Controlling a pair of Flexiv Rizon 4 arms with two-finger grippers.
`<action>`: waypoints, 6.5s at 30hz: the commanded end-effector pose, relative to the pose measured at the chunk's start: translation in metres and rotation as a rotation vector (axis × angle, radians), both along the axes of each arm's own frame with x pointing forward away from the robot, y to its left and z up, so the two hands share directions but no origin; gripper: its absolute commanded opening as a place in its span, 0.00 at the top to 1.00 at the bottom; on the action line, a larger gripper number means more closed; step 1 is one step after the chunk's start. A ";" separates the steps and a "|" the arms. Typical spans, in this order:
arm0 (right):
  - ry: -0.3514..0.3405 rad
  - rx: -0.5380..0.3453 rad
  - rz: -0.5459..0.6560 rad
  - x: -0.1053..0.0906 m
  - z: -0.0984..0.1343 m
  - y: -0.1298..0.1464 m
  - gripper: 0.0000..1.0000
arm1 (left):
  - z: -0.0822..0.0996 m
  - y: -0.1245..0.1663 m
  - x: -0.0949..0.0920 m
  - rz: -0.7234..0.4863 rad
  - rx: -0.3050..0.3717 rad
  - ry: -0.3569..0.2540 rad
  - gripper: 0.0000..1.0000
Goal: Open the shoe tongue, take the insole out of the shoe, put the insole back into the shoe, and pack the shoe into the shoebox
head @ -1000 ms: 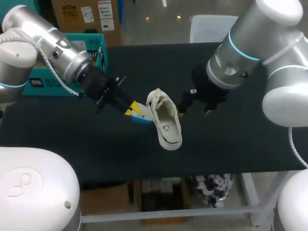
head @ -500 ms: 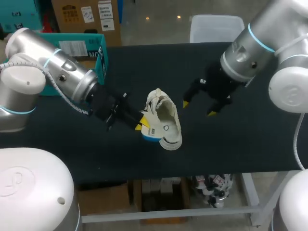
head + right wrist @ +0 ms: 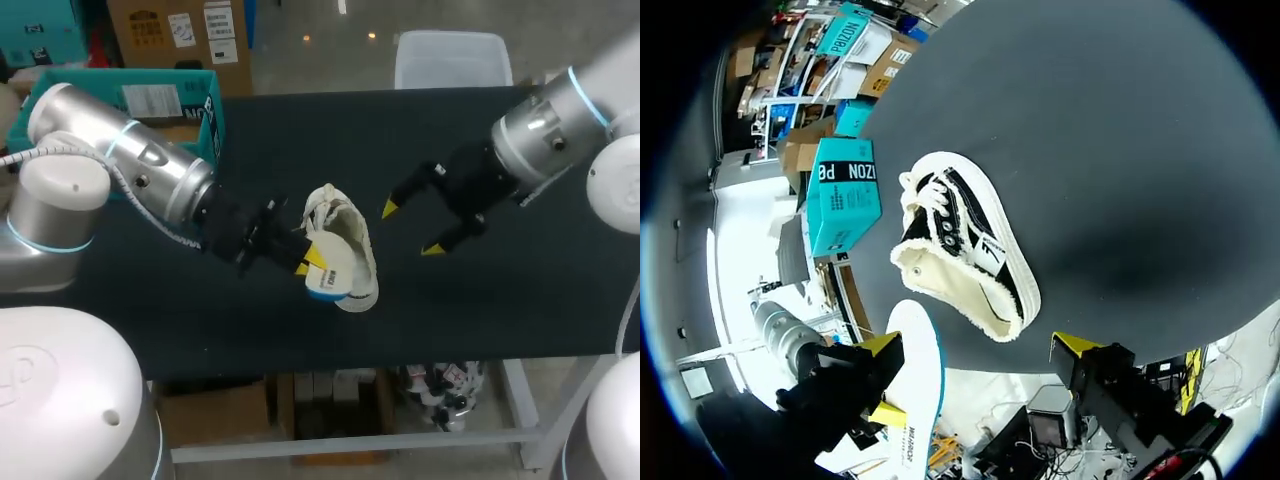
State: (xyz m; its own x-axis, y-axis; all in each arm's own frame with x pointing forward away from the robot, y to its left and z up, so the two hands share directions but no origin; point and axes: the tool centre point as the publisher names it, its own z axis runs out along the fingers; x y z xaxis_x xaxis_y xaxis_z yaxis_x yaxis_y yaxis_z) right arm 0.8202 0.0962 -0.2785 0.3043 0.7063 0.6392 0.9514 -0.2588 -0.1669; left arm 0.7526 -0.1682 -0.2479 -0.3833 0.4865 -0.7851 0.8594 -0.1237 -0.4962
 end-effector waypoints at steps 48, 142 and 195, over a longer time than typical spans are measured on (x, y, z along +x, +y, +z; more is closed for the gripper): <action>0.229 0.606 -0.004 -0.010 -0.046 0.063 0.68 | -0.036 -0.024 0.010 -0.024 -0.116 0.029 1.00; 0.292 0.623 0.014 -0.001 -0.068 0.073 1.00 | -0.085 -0.017 0.093 0.203 0.019 -0.051 1.00; 0.268 0.629 0.006 -0.006 -0.068 0.069 1.00 | -0.081 -0.021 0.084 0.148 0.036 -0.084 1.00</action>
